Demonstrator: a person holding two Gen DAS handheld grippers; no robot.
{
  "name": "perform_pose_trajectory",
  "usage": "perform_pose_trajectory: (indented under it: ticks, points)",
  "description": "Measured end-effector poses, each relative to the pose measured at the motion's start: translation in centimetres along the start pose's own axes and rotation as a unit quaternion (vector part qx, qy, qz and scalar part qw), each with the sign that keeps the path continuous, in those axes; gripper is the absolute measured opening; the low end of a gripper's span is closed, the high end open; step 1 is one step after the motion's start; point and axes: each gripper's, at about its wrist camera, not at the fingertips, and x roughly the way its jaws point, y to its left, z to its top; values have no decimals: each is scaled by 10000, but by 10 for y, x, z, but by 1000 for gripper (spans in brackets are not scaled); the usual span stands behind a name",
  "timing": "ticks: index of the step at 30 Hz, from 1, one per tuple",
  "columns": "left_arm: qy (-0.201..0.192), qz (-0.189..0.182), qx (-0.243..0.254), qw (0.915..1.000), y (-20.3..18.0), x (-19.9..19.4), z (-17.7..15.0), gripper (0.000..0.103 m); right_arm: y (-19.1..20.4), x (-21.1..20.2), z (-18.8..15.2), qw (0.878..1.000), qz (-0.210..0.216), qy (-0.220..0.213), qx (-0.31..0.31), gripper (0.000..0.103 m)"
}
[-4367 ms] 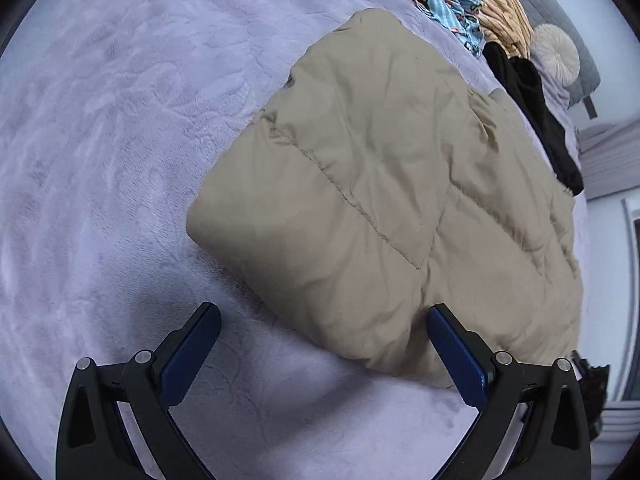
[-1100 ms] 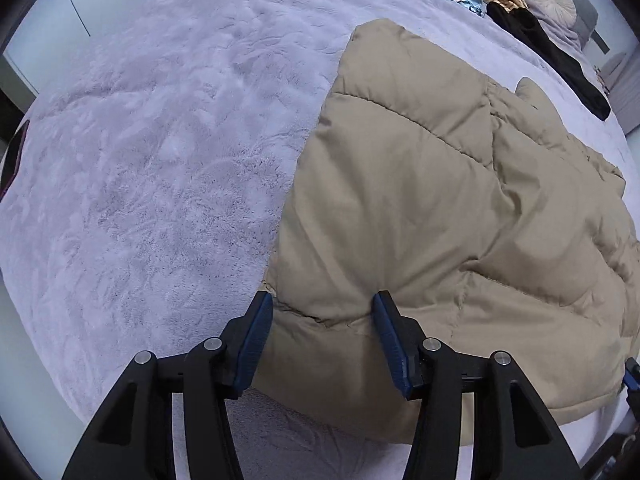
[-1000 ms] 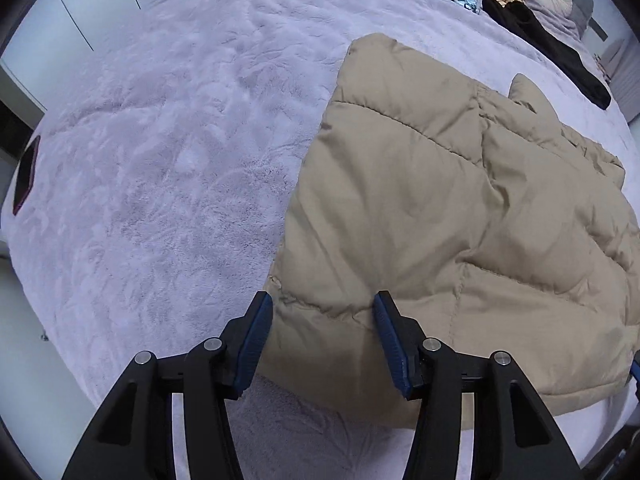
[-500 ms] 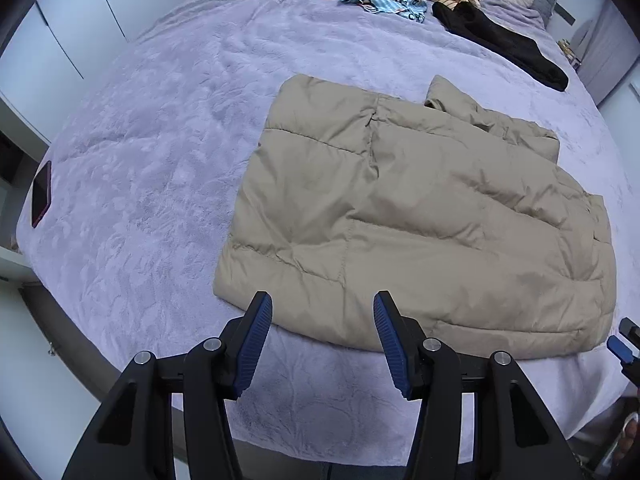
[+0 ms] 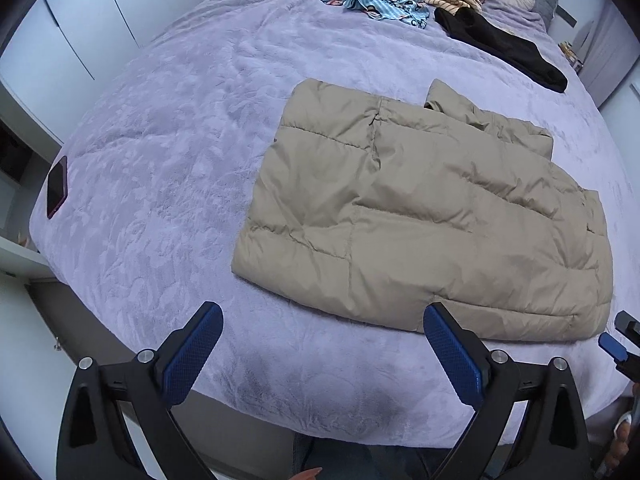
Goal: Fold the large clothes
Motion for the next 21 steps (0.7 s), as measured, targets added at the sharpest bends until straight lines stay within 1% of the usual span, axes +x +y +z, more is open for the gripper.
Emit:
perform_pose_trajectory:
  ticks: [1,3,4,7,9,12,15,19,21]
  points:
    - [-2,-25,31,10000,1,2,3,101,3,2,0,10000,10,-19,6,88]
    - [6,-109,101,9999,7,5,11,101,12,8,2,10000,21,-51,2,100]
    - [32,-151,124,9998,10,8,15,101,18,13,4,10000,12,-84,-10,103]
    - [141,-226,240,9994,23,16,29,101,40,31,5,9998,-118,-122,47,103]
    - [153,-253,345,9990,30,22,38,101,56,42,4,9999,-18,-125,86,103]
    - [308,-323,516,9977,39,36,52,101,80,62,3,9999,56,-98,85,103]
    - [343,-246,696,9967,47,48,65,101,100,83,0,9995,159,96,252,103]
    - [388,-124,758,9963,59,66,79,101,115,102,-1,9988,9,344,337,103]
    - [424,-77,780,9960,65,75,85,101,118,108,-2,9982,9,417,428,103]
